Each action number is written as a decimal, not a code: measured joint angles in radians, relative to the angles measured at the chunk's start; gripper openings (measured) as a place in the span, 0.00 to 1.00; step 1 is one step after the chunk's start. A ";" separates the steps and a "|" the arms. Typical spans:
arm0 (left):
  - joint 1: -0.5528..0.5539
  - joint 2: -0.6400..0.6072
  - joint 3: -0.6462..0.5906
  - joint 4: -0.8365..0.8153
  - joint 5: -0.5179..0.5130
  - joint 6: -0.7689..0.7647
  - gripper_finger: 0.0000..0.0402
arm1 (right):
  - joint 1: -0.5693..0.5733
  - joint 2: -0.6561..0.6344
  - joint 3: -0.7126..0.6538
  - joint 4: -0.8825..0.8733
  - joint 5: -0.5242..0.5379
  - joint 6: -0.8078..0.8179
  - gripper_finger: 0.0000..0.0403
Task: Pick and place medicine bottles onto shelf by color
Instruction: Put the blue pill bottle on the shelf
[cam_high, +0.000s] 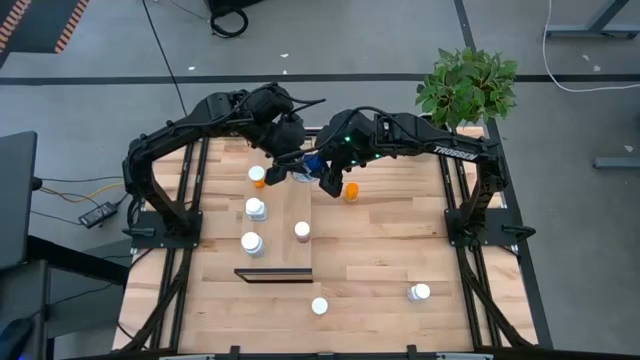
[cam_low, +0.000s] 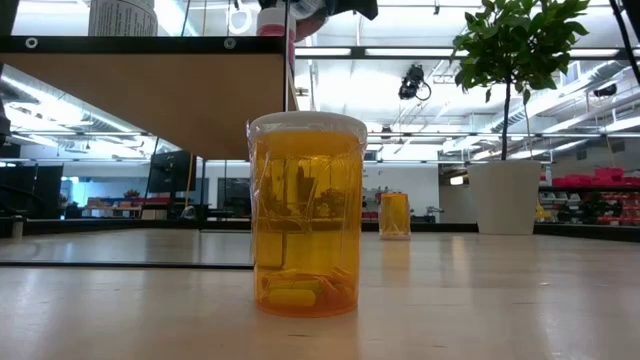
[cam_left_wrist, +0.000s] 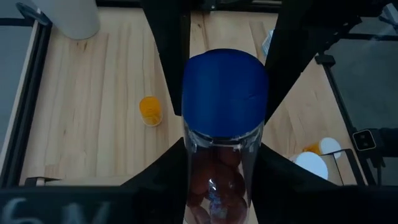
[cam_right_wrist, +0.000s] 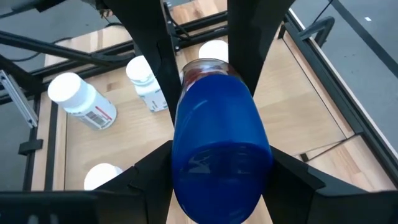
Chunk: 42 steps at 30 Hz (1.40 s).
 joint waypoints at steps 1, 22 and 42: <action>0.000 -0.001 0.000 -0.001 0.000 0.001 0.33 | 0.000 0.000 0.000 0.001 0.000 0.001 0.52; 0.069 -0.077 0.001 -0.043 -0.016 -0.002 0.34 | 0.004 -0.008 0.018 -0.107 0.023 -0.006 0.52; 0.020 -0.089 0.001 -0.038 0.003 -0.023 0.37 | 0.003 -0.008 0.019 -0.015 0.074 -0.019 0.53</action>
